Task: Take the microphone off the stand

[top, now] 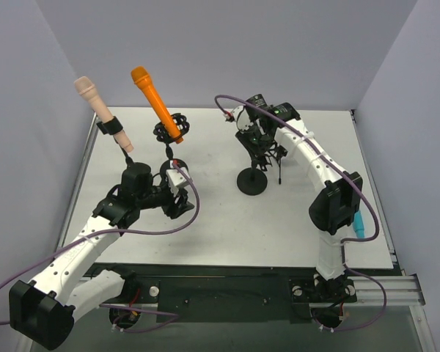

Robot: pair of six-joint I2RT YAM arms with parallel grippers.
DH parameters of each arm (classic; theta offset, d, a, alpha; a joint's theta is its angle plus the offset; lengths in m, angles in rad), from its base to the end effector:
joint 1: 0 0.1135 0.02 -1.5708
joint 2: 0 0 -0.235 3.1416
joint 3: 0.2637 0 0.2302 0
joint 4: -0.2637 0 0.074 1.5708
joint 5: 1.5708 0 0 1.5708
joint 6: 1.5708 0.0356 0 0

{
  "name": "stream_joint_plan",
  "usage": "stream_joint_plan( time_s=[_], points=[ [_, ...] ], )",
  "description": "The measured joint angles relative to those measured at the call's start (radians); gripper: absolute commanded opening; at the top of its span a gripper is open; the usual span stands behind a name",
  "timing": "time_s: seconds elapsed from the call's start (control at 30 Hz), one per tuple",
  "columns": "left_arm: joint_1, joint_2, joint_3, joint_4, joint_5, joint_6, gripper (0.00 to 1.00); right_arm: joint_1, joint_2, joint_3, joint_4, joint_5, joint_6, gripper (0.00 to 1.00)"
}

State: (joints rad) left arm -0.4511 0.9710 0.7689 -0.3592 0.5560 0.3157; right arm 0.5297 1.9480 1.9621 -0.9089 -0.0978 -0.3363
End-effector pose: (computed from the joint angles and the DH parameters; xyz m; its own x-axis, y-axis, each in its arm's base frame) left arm 0.1766 -0.1064 0.2662 -0.2155 0.3974 -0.8920 0.8830 0.4694 -0.0042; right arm 0.3403 0.2033 0.3097 -0.4521 -0.6453 -0.6158 -0.7466 0.6515 -0.1346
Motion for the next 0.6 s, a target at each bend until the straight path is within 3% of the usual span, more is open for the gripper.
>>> stream_joint_plan(
  time_s=[0.27,0.3,0.33,0.37,0.43,0.5,0.6],
  points=[
    [0.014,0.0,0.0,-0.008,0.004,0.0,0.63,-0.095,0.113,0.154,0.001,-0.023,0.101,0.0],
    [0.016,0.0,0.0,-0.011,0.004,0.0,0.63,-0.1,0.126,0.171,0.003,-0.026,0.109,0.14],
    [0.019,0.0,0.0,-0.015,0.005,0.0,0.63,-0.107,0.132,0.18,0.008,-0.03,0.115,0.23],
    [0.021,0.0,0.0,-0.019,0.005,0.0,0.63,-0.111,0.136,0.188,0.009,-0.035,0.121,0.4],
    [0.023,0.0,0.0,-0.029,0.006,0.003,0.62,-0.115,0.139,0.201,0.009,-0.045,0.134,0.58],
    [0.025,0.0,0.002,-0.055,0.006,0.01,0.62,-0.115,0.14,0.228,0.019,-0.058,0.143,0.67],
    [0.026,-0.001,0.012,-0.111,0.005,0.037,0.62,-0.115,0.137,0.29,0.034,-0.076,0.153,0.71]
  ],
)
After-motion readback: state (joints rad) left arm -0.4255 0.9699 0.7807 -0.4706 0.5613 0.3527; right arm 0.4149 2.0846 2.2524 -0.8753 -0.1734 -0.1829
